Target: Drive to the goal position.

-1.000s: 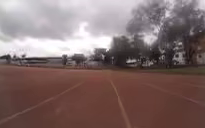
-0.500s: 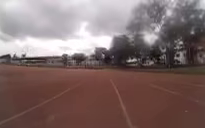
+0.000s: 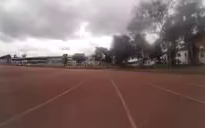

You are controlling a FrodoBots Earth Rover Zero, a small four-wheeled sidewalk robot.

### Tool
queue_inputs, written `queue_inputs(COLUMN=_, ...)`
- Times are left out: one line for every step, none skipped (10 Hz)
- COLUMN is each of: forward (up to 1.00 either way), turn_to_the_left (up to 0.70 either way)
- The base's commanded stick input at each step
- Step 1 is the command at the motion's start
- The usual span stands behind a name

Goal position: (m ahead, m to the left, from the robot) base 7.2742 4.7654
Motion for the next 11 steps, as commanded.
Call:
queue_inputs(forward=0.7, turn_to_the_left=0.0)
queue_inputs(forward=0.7, turn_to_the_left=0.0)
queue_inputs(forward=0.7, turn_to_the_left=0.0)
queue_inputs(forward=0.7, turn_to_the_left=0.0)
queue_inputs(forward=0.7, turn_to_the_left=0.0)
queue_inputs(forward=0.7, turn_to_the_left=0.0)
queue_inputs(forward=0.7, turn_to_the_left=0.0)
queue_inputs(forward=0.7, turn_to_the_left=0.0)
queue_inputs(forward=0.7, turn_to_the_left=0.0)
queue_inputs(forward=0.7, turn_to_the_left=0.0)
queue_inputs(forward=0.7, turn_to_the_left=0.0)
